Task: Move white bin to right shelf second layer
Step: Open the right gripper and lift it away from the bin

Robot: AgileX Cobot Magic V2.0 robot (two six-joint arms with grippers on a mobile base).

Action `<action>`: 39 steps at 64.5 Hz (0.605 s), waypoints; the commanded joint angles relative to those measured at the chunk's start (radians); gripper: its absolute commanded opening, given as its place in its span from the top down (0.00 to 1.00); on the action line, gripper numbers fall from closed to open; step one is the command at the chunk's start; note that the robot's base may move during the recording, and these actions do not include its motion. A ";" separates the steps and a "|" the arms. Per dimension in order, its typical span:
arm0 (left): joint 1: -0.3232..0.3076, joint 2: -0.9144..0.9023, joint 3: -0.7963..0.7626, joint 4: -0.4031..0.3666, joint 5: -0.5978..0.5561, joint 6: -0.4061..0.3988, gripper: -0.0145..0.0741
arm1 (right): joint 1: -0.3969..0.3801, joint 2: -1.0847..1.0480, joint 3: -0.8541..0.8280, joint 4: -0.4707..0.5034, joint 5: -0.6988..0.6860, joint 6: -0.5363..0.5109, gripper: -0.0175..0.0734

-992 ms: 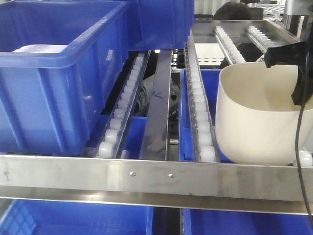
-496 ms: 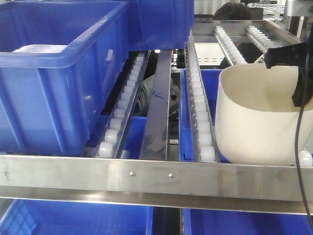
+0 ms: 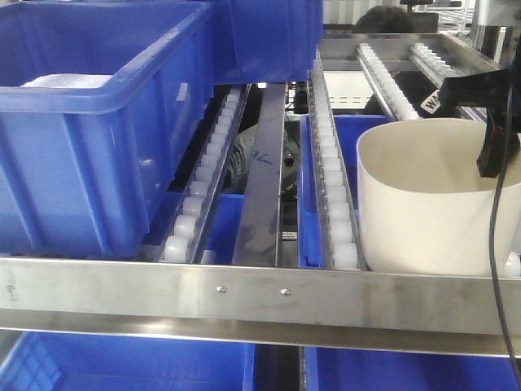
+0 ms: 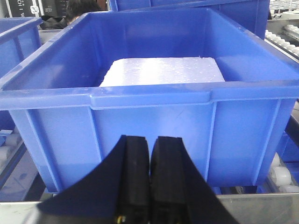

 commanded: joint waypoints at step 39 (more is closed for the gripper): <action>-0.005 -0.014 0.037 -0.006 -0.084 -0.003 0.74 | -0.171 -0.351 0.127 0.322 -0.141 -0.669 0.75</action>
